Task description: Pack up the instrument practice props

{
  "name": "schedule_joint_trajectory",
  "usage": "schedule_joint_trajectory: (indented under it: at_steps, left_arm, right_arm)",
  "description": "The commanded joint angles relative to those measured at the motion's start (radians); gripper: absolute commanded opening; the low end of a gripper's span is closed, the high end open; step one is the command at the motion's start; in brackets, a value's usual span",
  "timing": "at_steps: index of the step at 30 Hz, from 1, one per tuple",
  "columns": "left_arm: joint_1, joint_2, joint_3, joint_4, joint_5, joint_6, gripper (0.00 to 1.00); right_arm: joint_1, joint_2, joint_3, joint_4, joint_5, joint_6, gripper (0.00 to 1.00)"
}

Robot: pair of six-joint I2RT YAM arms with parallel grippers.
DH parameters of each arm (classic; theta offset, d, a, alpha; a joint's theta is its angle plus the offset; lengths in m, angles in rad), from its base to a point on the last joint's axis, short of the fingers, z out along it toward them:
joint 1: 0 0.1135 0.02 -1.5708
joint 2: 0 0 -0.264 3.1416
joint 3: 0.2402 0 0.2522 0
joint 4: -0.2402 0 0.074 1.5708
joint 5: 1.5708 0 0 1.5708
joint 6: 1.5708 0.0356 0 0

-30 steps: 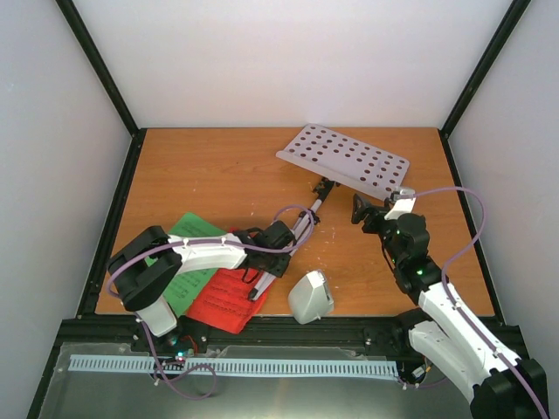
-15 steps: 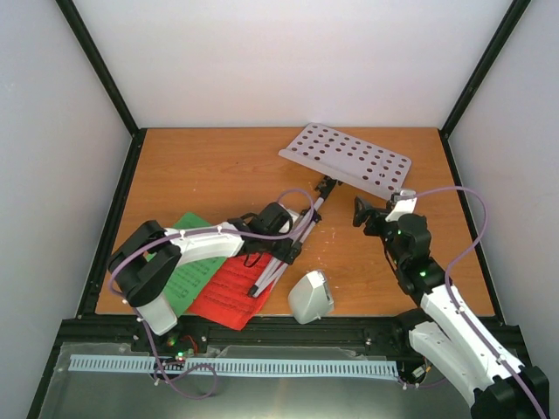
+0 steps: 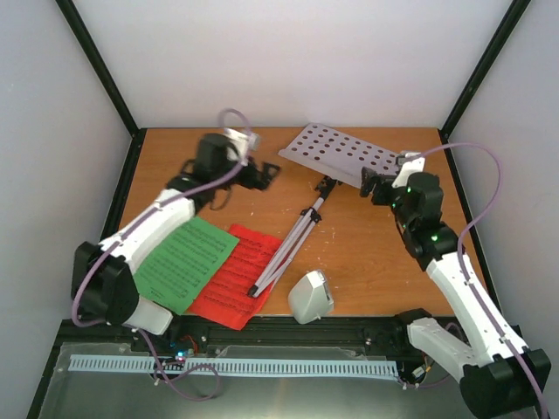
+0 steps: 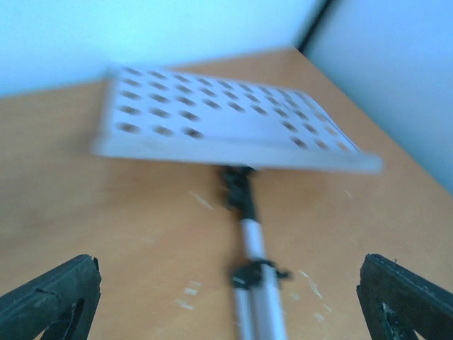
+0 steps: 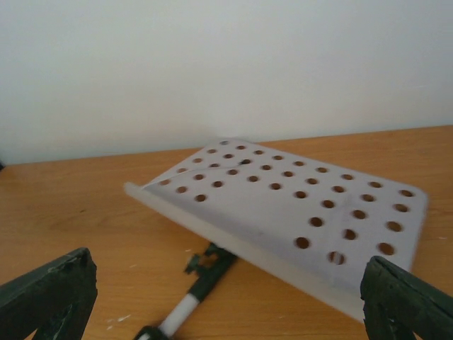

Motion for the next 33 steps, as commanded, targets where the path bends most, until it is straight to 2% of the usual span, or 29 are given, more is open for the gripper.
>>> schedule_joint_trajectory:
  at_steps: [1, 3, 6, 9, 11, 12, 15, 16, 18, 20, 24, 33]
  left_arm:
    - [0.267, -0.108, -0.002, 0.004, 0.125, 0.011, 1.0]
    - [0.425, -0.143, -0.049, 0.036, 0.162, -0.011, 0.99]
    - [0.69, -0.183, -0.17, 0.168, 0.252, -0.102, 1.0]
    - [0.9, -0.209, -0.321, 0.336, 0.249, -0.163, 0.99]
    - [0.987, -0.218, -0.431, 0.46, 0.249, -0.2, 0.99]
    - [1.007, -0.222, -0.486, 0.532, 0.212, -0.208, 1.0]
    - [1.012, -0.228, -0.665, 0.738, -0.021, -0.163, 0.99]
    - [1.012, -0.228, -0.731, 0.86, -0.072, -0.137, 0.99]
    - [1.01, -0.215, -0.848, 1.041, -0.112, -0.088, 0.99]
    - [1.004, -0.182, -0.911, 1.146, -0.114, -0.043, 0.99]
    - [0.998, -0.112, -0.892, 1.18, -0.055, -0.029, 0.99]
    - [0.986, -0.121, -0.926, 1.248, -0.015, -0.015, 0.99]
  right_arm:
    - [-0.15, 0.052, 0.061, -0.092, -0.041, -0.056, 1.0]
    - [-0.26, 0.049, 0.03, -0.05, -0.105, -0.032, 1.0]
    - [-0.412, 0.027, -0.059, 0.052, -0.183, 0.016, 1.0]
    - [-0.497, 0.003, -0.185, 0.192, -0.147, 0.016, 1.0]
    - [-0.509, -0.009, -0.271, 0.298, -0.076, -0.02, 1.0]
    - [-0.51, -0.009, -0.317, 0.359, -0.051, -0.039, 1.0]
    - [-0.509, 0.012, -0.457, 0.579, -0.046, -0.088, 1.0]
    - [-0.509, 0.033, -0.502, 0.664, -0.064, -0.101, 1.0]
    - [-0.506, 0.094, -0.572, 0.854, -0.097, -0.109, 1.0]
    - [-0.499, 0.166, -0.616, 0.961, -0.111, -0.119, 1.0]
    - [-0.476, 0.264, -0.657, 1.09, -0.11, -0.155, 1.0]
    - [-0.459, 0.276, -0.654, 1.096, -0.124, -0.167, 1.0]
